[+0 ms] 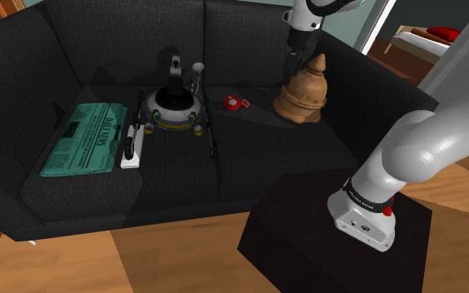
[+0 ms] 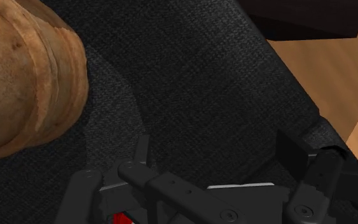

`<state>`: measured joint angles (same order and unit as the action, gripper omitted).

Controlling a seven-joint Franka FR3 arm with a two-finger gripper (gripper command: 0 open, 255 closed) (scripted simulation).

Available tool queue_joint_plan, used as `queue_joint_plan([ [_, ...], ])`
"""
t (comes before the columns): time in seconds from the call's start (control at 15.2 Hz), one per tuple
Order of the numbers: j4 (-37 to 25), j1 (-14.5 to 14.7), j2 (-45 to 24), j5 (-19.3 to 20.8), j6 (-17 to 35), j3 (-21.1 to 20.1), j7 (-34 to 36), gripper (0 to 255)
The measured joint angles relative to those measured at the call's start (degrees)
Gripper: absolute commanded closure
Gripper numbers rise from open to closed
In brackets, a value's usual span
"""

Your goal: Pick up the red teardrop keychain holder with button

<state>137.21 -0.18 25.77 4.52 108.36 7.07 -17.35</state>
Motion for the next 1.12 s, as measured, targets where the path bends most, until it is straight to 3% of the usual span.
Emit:
queue_joint_plan([
  [0.66, -7.3, 0.0, -21.2, 0.2, 14.5, 2.6, -5.7, 0],
  [1.12, -17.7, -0.6, -37.1, -1.3, 20.4, 2.8, -9.5, 0],
])
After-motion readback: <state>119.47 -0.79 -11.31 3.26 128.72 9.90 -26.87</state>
